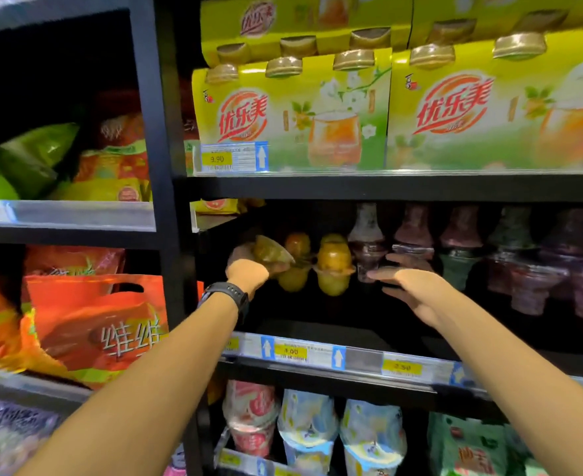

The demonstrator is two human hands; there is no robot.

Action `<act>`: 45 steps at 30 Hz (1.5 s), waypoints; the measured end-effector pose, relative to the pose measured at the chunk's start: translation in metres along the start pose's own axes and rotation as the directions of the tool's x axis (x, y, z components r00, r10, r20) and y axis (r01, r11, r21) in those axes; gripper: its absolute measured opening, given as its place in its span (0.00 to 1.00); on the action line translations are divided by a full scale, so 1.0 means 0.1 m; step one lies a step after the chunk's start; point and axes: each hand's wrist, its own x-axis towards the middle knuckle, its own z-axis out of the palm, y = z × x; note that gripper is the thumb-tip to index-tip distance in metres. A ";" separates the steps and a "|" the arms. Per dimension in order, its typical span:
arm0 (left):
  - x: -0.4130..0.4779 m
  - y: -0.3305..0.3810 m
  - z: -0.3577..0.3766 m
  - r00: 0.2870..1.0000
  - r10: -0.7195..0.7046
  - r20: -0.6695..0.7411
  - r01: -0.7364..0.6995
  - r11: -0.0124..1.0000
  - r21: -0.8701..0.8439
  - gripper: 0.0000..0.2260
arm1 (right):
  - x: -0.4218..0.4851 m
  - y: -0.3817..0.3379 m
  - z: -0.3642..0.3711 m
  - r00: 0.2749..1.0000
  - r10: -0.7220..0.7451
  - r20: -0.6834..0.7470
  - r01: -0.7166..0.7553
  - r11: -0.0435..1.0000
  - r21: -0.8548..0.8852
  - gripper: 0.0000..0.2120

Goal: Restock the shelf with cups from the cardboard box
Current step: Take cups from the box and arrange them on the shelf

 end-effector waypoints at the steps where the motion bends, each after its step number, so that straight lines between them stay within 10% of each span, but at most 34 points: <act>1: 0.05 0.06 -0.02 0.999 0.040 -0.023 -0.039 0.998 0.043 0.45 | 0.04 0.00 -0.01 1.000 -0.008 0.002 0.008 1.000 -0.003 0.28; 13: 0.21 0.29 0.28 0.993 0.098 -0.064 -0.082 0.974 0.211 0.24 | 0.42 0.12 -0.18 0.999 0.021 -0.036 -0.023 0.999 -0.048 0.29; 32: 0.18 0.26 0.36 0.981 0.194 0.017 -0.183 0.891 0.416 0.45 | 0.24 0.10 -0.26 0.991 -0.049 -0.122 0.010 0.953 -0.304 0.31; 34: 0.04 0.30 0.25 0.975 0.217 0.045 -0.210 0.839 0.502 0.42 | 0.03 0.06 -0.30 0.993 -0.003 -0.121 -0.062 0.847 -0.528 0.29; 39: -0.48 0.36 -0.04 0.895 0.333 0.296 -0.417 0.392 0.820 0.31 | -0.49 -0.13 -0.37 0.990 -0.062 -0.126 -0.120 0.091 -0.989 0.18; 45: -1.02 0.56 -0.18 0.774 0.513 0.372 -0.564 0.293 0.772 0.30 | -0.90 -0.28 -0.27 0.964 -0.264 0.026 0.000 -0.099 -0.995 0.34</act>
